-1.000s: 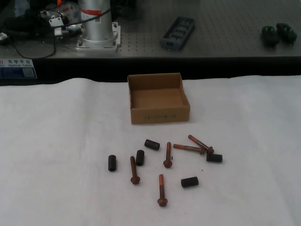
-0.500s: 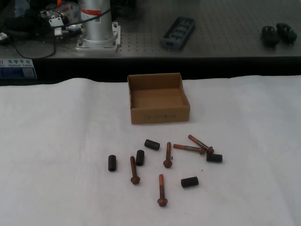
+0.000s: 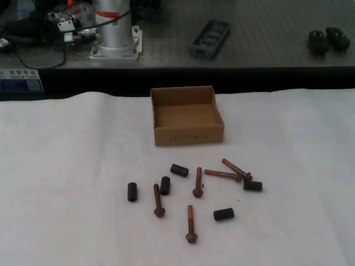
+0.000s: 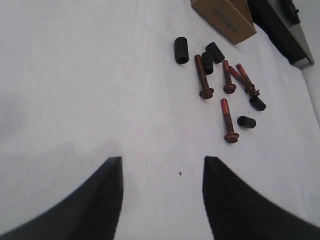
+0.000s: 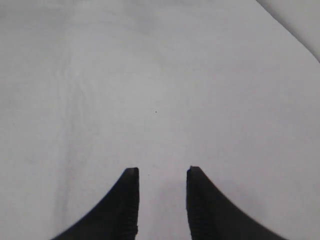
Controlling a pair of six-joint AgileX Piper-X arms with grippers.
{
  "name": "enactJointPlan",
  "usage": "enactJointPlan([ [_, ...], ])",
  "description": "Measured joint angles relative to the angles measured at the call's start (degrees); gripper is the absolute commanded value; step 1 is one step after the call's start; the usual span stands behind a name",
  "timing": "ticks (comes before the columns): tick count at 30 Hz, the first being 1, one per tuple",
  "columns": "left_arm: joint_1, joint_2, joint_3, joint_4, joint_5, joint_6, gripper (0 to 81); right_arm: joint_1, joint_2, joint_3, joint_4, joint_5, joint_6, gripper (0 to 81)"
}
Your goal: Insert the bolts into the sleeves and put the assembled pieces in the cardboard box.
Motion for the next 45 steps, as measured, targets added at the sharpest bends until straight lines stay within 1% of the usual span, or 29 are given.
enactJointPlan([
  [9, 0.0, 0.0, 0.0, 0.0, -0.5, 1.8, 36.3, 0.0, 0.0, 0.0, 0.0, 0.0, 0.0, 25.1],
  [22, 0.0, 0.0, 0.0, 0.0, -0.6, 1.8, 36.3, 0.0, 0.0, 0.0, 0.0, 0.0, 0.0, 25.1],
  [26, 0.0, 0.1, 0.0, 0.0, -1.7, 1.8, 36.3, 0.0, 0.0, 0.0, 0.0, 0.0, 0.0, 25.1],
  [33, 0.0, 0.1, 0.0, 0.6, -4.0, 7.8, 36.3, 0.0, 0.0, 0.0, 0.0, 0.0, 0.0, 25.1],
  [45, 0.0, 0.1, 0.0, 0.9, -6.0, 9.5, 36.3, 0.0, 0.0, 0.0, 0.0, 0.0, 0.0, 25.1],
])
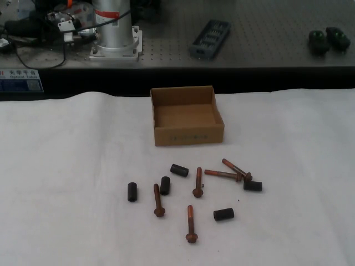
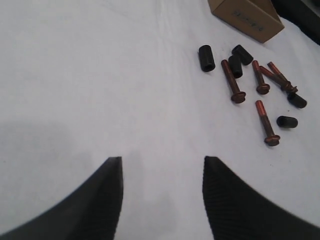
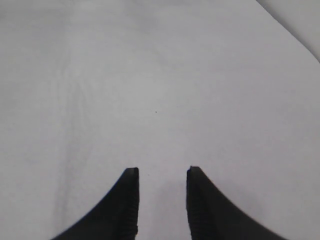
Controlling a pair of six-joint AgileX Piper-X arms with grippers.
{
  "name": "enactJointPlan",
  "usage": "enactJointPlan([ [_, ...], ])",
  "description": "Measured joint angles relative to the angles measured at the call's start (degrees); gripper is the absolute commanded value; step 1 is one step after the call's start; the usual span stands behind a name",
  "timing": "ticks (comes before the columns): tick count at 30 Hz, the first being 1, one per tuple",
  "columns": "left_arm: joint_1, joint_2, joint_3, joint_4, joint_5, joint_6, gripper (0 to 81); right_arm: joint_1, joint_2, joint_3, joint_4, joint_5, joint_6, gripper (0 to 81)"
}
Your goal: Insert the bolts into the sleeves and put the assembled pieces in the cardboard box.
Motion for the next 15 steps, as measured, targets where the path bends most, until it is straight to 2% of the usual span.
enactJointPlan([
  [4, 0.0, 0.0, -0.1, 0.2, -2.5, 0.0, 36.3, 0.0, 0.0, 0.0, 0.0, 0.0, 0.0, 25.1],
  [15, 0.0, 0.0, -0.1, 0.5, -3.3, 1.0, 36.3, 0.0, 0.0, 0.0, 0.0, 0.0, 0.0, 25.1],
])
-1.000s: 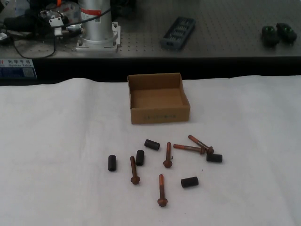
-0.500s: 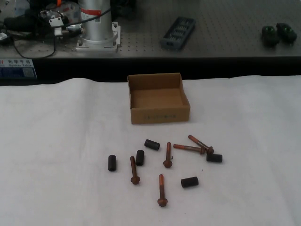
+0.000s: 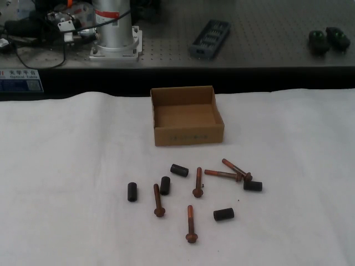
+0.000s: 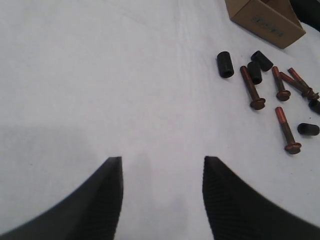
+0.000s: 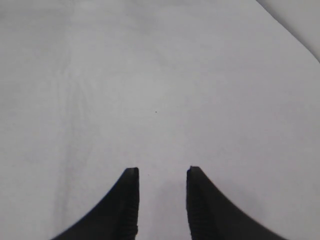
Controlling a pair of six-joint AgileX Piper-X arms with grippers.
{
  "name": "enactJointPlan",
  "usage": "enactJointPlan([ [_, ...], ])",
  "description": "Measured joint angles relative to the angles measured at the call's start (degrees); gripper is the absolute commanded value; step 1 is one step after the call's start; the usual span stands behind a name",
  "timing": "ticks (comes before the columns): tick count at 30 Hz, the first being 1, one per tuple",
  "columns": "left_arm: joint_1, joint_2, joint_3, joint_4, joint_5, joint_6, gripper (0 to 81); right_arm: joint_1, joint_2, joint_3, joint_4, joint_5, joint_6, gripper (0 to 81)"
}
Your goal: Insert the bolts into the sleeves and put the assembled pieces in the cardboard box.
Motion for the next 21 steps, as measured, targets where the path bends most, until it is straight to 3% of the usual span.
enactJointPlan([
  [21, 0.0, 0.0, 0.0, 0.0, -0.1, 0.4, 36.3, 0.0, 0.0, 0.0, 0.0, 0.0, 0.0, 25.1],
])
